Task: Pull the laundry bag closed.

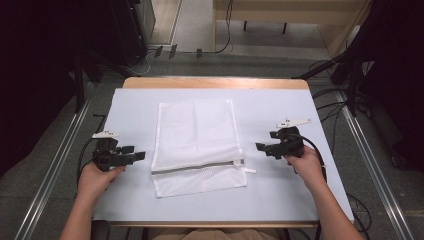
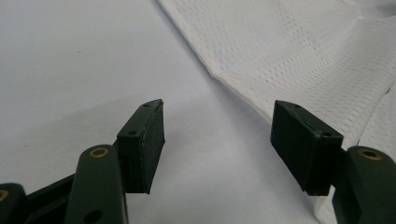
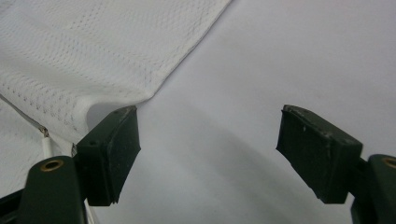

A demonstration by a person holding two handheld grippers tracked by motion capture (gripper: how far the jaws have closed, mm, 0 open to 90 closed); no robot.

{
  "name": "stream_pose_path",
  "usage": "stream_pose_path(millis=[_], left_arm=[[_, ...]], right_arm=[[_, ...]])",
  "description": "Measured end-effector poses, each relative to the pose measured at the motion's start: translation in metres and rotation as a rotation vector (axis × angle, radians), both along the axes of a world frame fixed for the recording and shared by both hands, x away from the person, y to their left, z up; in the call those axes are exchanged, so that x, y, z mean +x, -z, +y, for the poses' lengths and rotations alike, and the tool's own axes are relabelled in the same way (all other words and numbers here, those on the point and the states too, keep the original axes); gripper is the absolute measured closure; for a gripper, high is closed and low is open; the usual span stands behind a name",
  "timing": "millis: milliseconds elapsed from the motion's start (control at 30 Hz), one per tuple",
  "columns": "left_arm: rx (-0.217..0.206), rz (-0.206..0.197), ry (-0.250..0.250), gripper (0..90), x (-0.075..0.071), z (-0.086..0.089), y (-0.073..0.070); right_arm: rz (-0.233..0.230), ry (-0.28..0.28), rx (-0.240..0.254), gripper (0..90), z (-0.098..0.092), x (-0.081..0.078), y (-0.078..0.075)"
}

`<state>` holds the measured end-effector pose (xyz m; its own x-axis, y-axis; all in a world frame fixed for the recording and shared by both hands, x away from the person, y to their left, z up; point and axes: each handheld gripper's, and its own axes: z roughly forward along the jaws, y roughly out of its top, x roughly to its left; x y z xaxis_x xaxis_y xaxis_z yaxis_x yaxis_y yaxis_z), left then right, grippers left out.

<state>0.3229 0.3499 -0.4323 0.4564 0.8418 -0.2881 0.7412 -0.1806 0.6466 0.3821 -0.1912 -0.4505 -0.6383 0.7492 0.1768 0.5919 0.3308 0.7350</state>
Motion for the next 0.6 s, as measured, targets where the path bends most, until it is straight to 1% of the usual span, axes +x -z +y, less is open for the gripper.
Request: stream_pose_path(millis=[167, 300, 500, 600], left_arm=[[0.002, 0.004, 0.000, 35.4, 0.0003, -0.0004, 0.0006], [0.001, 0.007, 0.001, 35.3, 0.0004, -0.0005, 0.0006], [0.010, 0.014, 0.004, 34.9, 0.0009, -0.0013, 0.0014], [0.007, 0.016, 0.001, 34.8, 0.0017, -0.0020, 0.0022]], right_arm=[[0.005, -0.003, -0.007, 22.1, 0.0003, 0.0002, 0.0009], [-0.001, -0.015, -0.016, 22.1, 0.0017, 0.0004, 0.0019], [0.007, -0.011, -0.017, 22.1, 0.0013, 0.0002, 0.0020], [0.008, -0.011, -0.018, 22.2, 0.0013, 0.0007, 0.0027]])
